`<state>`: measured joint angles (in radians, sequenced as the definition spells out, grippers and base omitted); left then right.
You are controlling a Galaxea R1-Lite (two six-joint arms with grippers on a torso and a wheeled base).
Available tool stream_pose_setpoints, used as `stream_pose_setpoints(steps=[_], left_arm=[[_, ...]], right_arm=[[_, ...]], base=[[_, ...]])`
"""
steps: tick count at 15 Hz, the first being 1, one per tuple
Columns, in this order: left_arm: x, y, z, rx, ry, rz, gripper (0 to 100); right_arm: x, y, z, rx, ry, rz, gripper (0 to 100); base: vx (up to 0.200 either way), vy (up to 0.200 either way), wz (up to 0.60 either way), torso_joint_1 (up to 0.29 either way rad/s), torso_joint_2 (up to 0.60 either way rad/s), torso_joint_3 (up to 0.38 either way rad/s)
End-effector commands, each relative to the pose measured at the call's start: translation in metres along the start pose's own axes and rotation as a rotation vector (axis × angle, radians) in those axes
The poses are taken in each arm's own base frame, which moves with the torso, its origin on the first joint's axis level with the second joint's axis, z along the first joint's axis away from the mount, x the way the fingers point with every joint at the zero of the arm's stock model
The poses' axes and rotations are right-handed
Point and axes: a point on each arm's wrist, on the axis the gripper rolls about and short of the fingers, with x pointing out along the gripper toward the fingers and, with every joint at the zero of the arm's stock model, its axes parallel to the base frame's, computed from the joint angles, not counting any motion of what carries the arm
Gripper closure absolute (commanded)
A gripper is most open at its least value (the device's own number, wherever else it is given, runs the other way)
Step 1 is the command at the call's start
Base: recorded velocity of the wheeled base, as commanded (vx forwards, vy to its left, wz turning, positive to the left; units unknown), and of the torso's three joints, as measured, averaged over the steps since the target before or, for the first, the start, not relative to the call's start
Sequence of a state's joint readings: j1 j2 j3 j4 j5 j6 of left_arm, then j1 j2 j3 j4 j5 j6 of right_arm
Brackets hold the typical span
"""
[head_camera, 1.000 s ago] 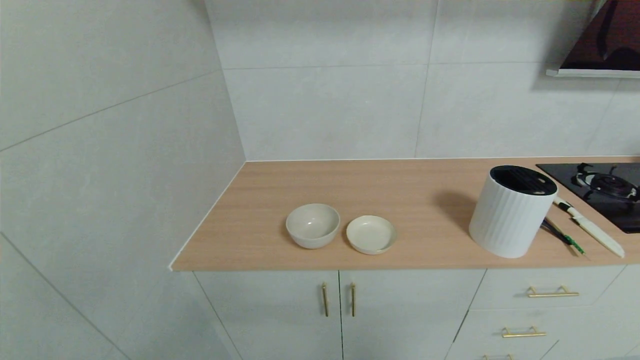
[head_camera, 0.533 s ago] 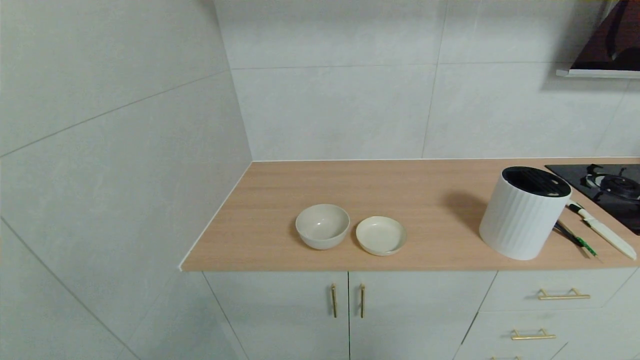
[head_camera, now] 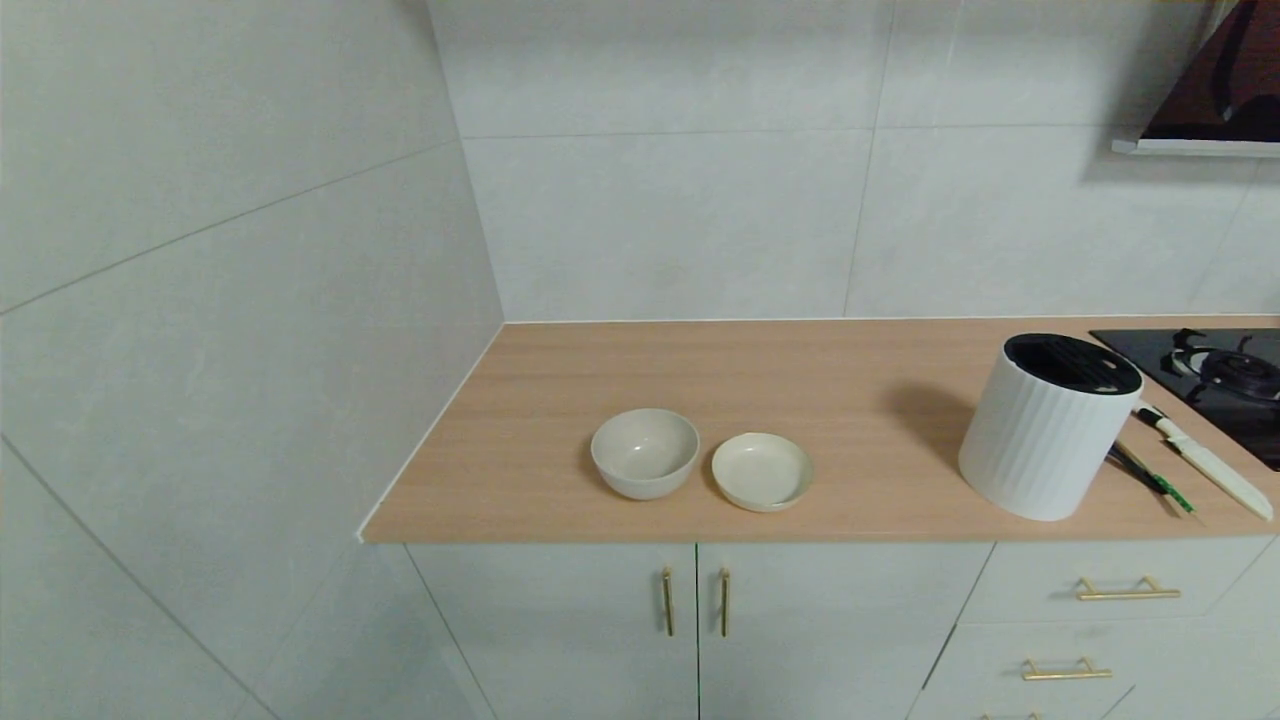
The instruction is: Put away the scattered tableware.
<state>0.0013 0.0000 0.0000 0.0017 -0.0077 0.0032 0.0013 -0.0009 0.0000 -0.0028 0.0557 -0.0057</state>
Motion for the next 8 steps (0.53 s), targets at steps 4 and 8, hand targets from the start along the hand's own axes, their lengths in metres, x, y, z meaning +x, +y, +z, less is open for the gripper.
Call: stream_pose_setpoints(steps=[4,8], left_arm=[[0.0001,0.0000,0.0001,0.000,0.001,0.000,0],[0.0000,0.0000,0.0000,0.000,0.000,0.000,0]], right_arm=[[0.0001,0.0000,0.0001,0.000,0.001,0.000,0],[0.0001,0.0000,0.0001,0.000,0.001,0.000,0]], base=[[0.000,0.000,0.00,-0.062,0.14,0.077],[0.000,0.000,0.00,-0.168,0.37,0.190]])
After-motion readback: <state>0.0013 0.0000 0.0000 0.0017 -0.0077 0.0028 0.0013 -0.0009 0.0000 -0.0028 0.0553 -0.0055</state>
